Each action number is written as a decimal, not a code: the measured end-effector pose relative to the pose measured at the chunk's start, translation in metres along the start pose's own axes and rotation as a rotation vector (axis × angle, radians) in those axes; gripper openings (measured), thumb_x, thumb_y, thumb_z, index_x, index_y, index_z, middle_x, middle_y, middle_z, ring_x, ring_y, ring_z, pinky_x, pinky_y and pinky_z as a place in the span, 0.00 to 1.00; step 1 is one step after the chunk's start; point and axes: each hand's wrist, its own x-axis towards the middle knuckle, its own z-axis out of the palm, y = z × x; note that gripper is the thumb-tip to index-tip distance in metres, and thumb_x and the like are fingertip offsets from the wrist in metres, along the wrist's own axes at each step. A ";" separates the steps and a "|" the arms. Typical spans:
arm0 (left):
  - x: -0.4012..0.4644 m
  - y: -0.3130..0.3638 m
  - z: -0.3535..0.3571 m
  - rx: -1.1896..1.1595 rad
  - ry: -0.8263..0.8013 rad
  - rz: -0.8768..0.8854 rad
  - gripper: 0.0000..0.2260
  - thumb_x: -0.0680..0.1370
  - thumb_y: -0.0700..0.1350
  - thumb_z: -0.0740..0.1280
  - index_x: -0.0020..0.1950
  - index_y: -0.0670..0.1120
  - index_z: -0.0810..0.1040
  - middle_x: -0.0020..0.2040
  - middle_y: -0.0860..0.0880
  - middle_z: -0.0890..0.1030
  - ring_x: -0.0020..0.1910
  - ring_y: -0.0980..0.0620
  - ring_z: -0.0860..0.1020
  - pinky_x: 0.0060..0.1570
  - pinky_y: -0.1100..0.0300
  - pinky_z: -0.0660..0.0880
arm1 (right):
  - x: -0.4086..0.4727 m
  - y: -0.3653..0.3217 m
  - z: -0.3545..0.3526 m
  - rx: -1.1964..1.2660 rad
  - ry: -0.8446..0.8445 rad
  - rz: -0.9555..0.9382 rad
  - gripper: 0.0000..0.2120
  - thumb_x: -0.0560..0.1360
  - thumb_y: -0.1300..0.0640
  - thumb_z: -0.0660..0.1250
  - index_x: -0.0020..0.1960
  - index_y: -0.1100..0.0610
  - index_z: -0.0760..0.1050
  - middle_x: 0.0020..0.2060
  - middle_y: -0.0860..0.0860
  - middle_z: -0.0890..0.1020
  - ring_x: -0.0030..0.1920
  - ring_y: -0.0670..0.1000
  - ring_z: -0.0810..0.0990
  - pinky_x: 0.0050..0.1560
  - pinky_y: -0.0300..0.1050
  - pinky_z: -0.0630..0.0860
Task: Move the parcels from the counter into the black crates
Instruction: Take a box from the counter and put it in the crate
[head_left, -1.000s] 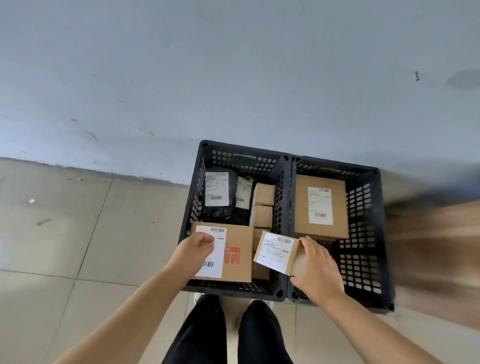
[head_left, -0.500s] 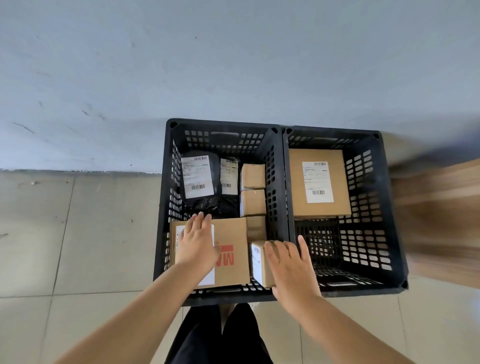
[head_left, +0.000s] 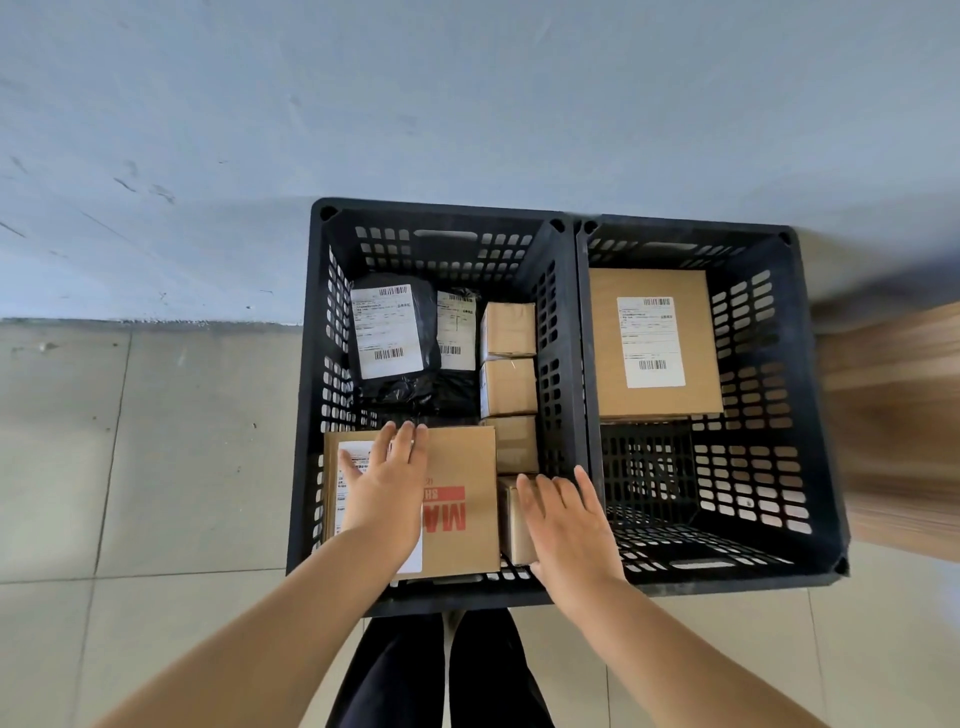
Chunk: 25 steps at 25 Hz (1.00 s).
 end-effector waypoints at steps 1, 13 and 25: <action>0.001 0.001 0.001 0.007 0.004 0.001 0.42 0.77 0.40 0.66 0.78 0.46 0.37 0.78 0.48 0.42 0.77 0.47 0.42 0.72 0.34 0.50 | 0.002 0.000 0.002 0.013 0.006 -0.008 0.47 0.70 0.52 0.72 0.78 0.58 0.47 0.68 0.56 0.64 0.69 0.59 0.63 0.71 0.57 0.33; -0.004 0.004 0.001 0.004 0.000 0.003 0.41 0.77 0.41 0.65 0.78 0.46 0.36 0.78 0.48 0.38 0.77 0.48 0.39 0.72 0.35 0.47 | -0.005 0.010 -0.003 0.108 -0.037 -0.007 0.46 0.74 0.48 0.68 0.78 0.56 0.39 0.75 0.54 0.55 0.76 0.56 0.52 0.76 0.54 0.36; -0.069 0.016 -0.031 -0.114 -0.152 0.154 0.30 0.79 0.42 0.60 0.78 0.46 0.50 0.79 0.49 0.52 0.76 0.47 0.56 0.69 0.52 0.63 | -0.072 0.041 -0.047 0.612 0.159 0.348 0.27 0.79 0.59 0.59 0.77 0.52 0.55 0.73 0.45 0.62 0.73 0.46 0.59 0.72 0.42 0.60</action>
